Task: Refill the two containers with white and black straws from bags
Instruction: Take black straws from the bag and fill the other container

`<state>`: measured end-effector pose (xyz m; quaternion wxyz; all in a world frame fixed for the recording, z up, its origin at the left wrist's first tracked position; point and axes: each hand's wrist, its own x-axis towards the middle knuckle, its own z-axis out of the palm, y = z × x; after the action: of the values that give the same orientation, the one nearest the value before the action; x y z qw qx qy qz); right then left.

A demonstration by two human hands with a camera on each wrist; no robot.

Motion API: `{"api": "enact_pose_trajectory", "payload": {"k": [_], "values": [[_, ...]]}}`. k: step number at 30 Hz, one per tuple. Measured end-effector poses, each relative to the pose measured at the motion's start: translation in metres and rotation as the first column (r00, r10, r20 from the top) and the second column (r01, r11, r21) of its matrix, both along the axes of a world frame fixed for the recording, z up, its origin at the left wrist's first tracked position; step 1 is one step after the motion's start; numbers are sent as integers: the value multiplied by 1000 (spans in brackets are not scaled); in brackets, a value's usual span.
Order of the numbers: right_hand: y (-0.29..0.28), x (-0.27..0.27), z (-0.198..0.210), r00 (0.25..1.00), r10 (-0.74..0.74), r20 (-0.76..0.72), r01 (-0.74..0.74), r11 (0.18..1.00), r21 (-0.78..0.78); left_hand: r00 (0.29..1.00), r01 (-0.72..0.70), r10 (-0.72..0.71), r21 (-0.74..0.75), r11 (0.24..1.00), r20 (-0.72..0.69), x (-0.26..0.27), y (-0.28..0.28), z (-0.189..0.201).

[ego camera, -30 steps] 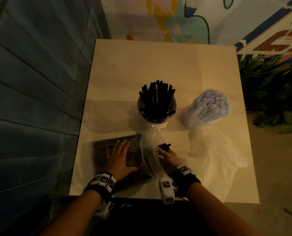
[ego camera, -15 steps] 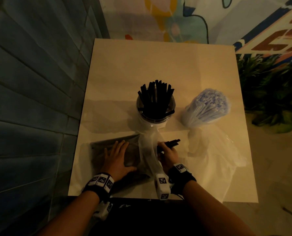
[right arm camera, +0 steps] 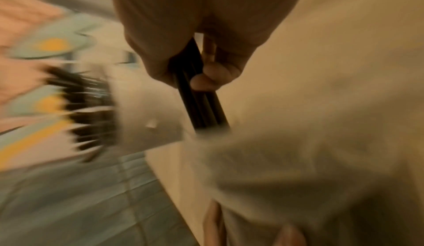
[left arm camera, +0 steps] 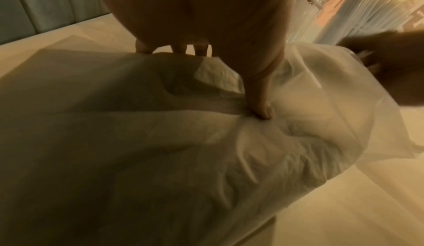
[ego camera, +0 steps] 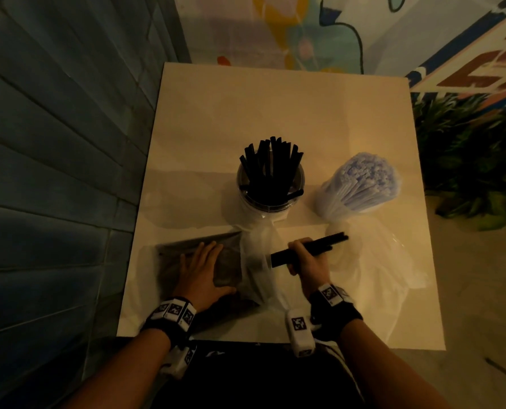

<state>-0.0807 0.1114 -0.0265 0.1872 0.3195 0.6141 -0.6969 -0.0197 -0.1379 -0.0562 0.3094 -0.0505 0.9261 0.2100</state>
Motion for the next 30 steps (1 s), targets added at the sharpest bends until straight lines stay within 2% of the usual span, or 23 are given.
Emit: {"api": "enact_pose_trajectory", "payload": {"k": [4,9,13,16,18,20,22,25,26,28,30], "values": [[24,-9,41,967,104,-234,-61,981,184,1000,-1,1,20,1000,9,-1,-1,-1],[44,-30,122,821,365,-438,-163,886,433,1000,3,-3,3,1000,26,-5,-3,4],[50,-49,190,684,413,-601,-136,882,452,1000,-22,22,40,999,1,-9,-5,10],[44,-66,221,586,405,-702,-74,889,451,998,-54,55,60,997,-29,-16,-2,22],[34,-81,222,538,417,-732,-26,877,480,995,-89,94,105,990,-43,-26,3,35],[21,-98,210,522,465,-715,-14,843,538,986,-122,140,178,976,-89,-35,10,46],[5,-114,185,562,510,-652,-39,803,595,972,-178,210,260,949,-102,-47,15,55],[-20,-127,146,682,586,-438,-228,739,634,949,-265,309,379,886,-58,-65,18,60],[-24,-128,136,688,623,-372,-283,702,653,936,-288,346,424,859,-66,-72,19,60],[-22,-127,125,654,689,-314,-312,623,717,912,-297,393,477,827,-113,-86,21,60],[-10,-120,125,657,676,-333,-255,615,746,901,-295,407,479,827,-147,-103,23,63]]}}
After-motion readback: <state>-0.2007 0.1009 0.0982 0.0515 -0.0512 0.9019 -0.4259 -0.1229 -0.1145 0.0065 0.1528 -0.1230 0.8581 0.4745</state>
